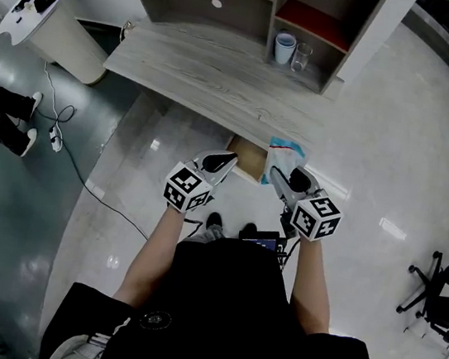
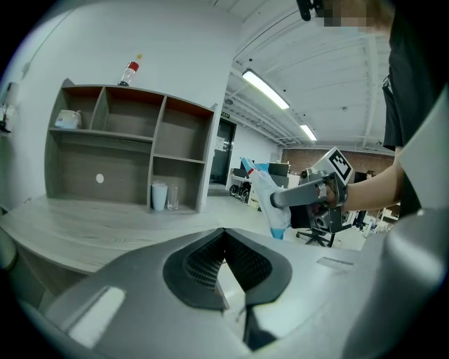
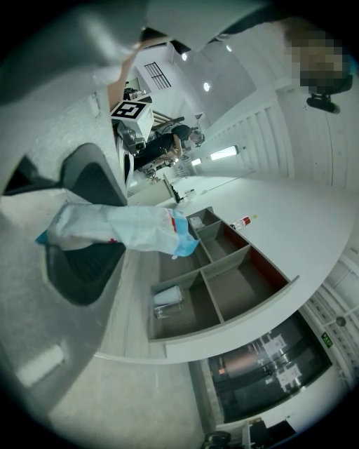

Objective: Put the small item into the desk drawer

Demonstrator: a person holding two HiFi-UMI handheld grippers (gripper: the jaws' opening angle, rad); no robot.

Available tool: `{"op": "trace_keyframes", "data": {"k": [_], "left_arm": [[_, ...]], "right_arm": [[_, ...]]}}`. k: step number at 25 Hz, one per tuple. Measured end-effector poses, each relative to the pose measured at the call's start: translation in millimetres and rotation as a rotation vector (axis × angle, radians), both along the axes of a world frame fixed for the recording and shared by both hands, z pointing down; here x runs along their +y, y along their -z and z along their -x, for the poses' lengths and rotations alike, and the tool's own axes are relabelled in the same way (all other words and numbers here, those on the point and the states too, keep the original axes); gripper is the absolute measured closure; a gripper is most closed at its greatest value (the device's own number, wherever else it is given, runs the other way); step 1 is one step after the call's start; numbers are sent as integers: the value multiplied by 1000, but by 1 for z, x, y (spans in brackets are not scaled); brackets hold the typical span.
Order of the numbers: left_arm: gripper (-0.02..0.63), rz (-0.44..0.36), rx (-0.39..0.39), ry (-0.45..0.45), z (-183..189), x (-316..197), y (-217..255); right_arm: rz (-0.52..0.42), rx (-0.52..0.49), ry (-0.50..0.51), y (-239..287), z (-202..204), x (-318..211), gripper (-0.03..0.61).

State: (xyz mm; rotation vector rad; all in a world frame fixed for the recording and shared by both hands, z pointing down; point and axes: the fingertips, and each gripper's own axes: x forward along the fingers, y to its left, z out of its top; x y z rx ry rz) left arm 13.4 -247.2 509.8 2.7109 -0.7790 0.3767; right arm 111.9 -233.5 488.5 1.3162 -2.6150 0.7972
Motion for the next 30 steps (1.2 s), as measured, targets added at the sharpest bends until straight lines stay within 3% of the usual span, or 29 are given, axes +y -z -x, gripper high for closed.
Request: {"op": "trace_keyframes", "data": {"k": [7, 17, 30], "left_arm": [[612, 9, -20, 36, -10, -4, -5], [612, 10, -48, 92, -16, -2, -12], [612, 102, -43, 115, 12, -9, -70]], "right_arm": [[12, 3, 36, -7, -18, -6, 416], [32, 100, 136, -25, -41, -15, 415], [30, 500, 378, -90, 24, -35, 416]]}}
